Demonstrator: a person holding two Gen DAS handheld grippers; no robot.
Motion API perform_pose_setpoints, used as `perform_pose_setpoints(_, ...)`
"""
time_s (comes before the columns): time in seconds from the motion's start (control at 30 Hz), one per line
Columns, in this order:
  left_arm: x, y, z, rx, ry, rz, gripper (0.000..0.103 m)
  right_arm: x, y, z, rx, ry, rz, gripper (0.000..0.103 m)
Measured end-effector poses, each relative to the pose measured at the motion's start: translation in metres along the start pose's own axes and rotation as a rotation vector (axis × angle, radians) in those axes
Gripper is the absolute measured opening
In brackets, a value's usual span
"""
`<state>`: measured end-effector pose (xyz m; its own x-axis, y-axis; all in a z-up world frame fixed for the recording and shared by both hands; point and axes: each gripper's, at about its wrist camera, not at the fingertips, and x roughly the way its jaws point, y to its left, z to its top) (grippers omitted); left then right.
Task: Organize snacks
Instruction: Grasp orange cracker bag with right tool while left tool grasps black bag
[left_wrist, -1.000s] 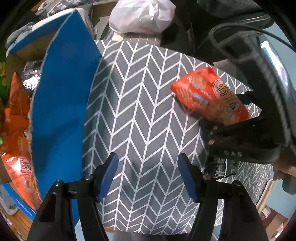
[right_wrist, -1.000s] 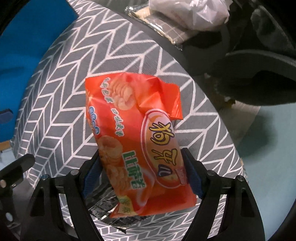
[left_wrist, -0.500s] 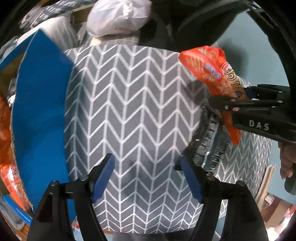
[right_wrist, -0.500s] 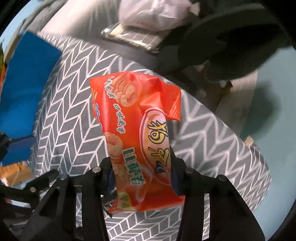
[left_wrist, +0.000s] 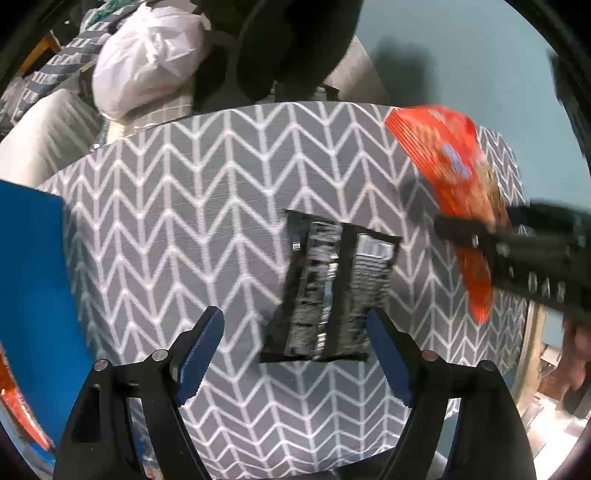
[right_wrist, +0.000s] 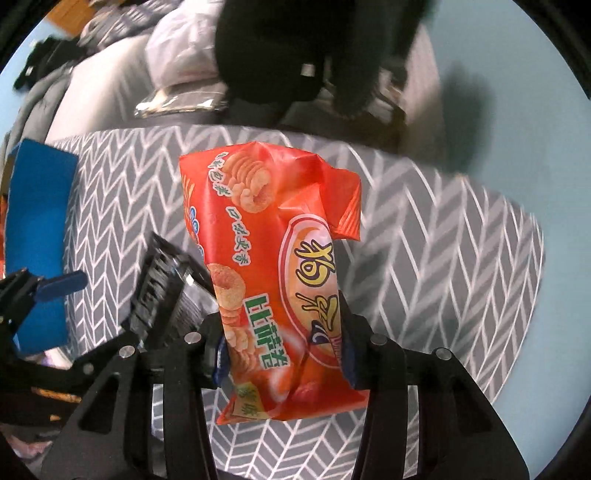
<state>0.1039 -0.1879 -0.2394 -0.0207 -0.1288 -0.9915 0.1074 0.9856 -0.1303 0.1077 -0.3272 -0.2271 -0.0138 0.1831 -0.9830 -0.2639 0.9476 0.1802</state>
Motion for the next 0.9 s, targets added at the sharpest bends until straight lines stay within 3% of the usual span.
perform_pose_setpoints(0.23,0.016,-0.025,0.004,0.017,0.024,-0.043,0.086,0.0,-0.021,-0.049,0.172,-0.025,0.084,0.045)
perform_pose_setpoints(0.53,0.047,-0.049,0.013,0.101,0.047,0.073,0.088,0.005,-0.036,-0.087,0.262,-0.019,0.105,0.045)
perform_pose_setpoints(0.67,0.061,-0.048,0.014,0.075,0.087,0.073,0.088,0.007,-0.04,-0.096,0.286,-0.023,0.1,0.045)
perform_pose_setpoints(0.8,0.067,-0.044,0.016,0.067,0.066,0.075,0.089,0.004,-0.044,-0.1,0.294,-0.033,0.102,0.045)
perform_pose_setpoints(0.9,0.062,-0.046,0.015,0.086,0.041,0.11,0.07,0.0,-0.045,-0.102,0.285,-0.039,0.095,0.045)
